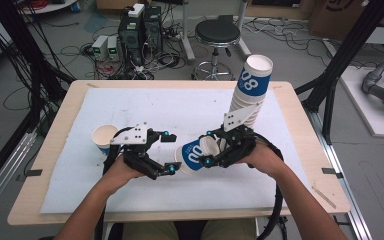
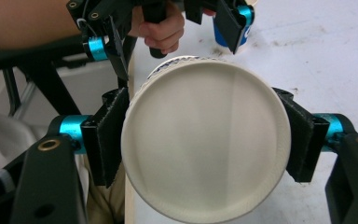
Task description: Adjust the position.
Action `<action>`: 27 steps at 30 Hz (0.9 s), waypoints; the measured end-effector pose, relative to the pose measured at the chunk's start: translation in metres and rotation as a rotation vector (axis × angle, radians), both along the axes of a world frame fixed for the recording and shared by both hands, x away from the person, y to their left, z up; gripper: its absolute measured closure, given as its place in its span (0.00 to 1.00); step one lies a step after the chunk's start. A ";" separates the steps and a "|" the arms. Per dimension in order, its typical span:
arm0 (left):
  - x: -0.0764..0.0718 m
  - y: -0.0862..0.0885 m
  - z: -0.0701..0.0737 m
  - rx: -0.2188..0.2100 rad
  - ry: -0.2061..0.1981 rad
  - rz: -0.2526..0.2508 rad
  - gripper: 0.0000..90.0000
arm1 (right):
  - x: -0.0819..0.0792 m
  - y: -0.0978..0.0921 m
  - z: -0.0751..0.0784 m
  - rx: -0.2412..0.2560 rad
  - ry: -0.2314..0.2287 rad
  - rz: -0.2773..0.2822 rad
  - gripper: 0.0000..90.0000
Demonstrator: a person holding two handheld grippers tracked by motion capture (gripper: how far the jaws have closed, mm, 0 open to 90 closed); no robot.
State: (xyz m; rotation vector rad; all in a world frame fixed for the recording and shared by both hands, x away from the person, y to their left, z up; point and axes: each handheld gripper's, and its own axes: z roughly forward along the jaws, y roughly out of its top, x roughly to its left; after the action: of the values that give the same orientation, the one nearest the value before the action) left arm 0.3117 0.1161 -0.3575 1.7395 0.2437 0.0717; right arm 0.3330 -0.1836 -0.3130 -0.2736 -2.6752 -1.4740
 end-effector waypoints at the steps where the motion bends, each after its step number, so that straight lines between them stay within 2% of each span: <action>1: 0.000 0.001 0.000 -0.008 0.003 0.004 0.13 | 0.000 -0.002 -0.002 0.016 -0.002 -0.009 0.31; 3: 0.000 0.002 -0.001 -0.032 0.008 0.007 0.13 | -0.001 -0.005 -0.005 0.051 0.003 -0.032 0.31; 7: -0.001 0.002 -0.004 -0.052 0.004 0.013 0.13 | -0.003 -0.011 -0.012 0.135 -0.005 -0.063 0.31; 10: -0.002 0.001 -0.006 -0.070 0.001 0.016 0.13 | -0.005 -0.014 -0.018 0.190 0.024 -0.064 0.31; 12: -0.002 0.000 -0.005 -0.095 -0.007 0.012 0.13 | -0.005 -0.014 -0.023 0.234 0.023 -0.059 0.31; 13: -0.002 -0.001 -0.005 -0.106 -0.014 0.012 0.13 | -0.006 -0.014 -0.025 0.247 0.044 -0.057 0.31; 15: -0.002 -0.002 -0.004 -0.122 -0.012 0.003 0.13 | -0.007 -0.013 -0.029 0.286 0.055 -0.053 0.31; 20: -0.003 -0.007 -0.005 -0.114 -0.011 -0.026 0.13 | -0.007 -0.009 -0.034 0.316 0.065 -0.056 0.31; 24: -0.003 -0.011 -0.009 -0.108 0.004 -0.029 0.13 | -0.007 -0.007 -0.034 0.347 0.081 -0.046 0.31; 27: -0.001 -0.015 -0.009 -0.085 0.027 -0.036 0.13 | -0.007 -0.007 -0.034 0.348 0.087 -0.041 0.31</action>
State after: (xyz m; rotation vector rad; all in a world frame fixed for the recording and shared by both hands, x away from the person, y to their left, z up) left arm 0.3112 0.1012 -0.3669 1.6601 0.2323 0.0114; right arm 0.3262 -0.1904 -0.3468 -0.3573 -2.3062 -1.8550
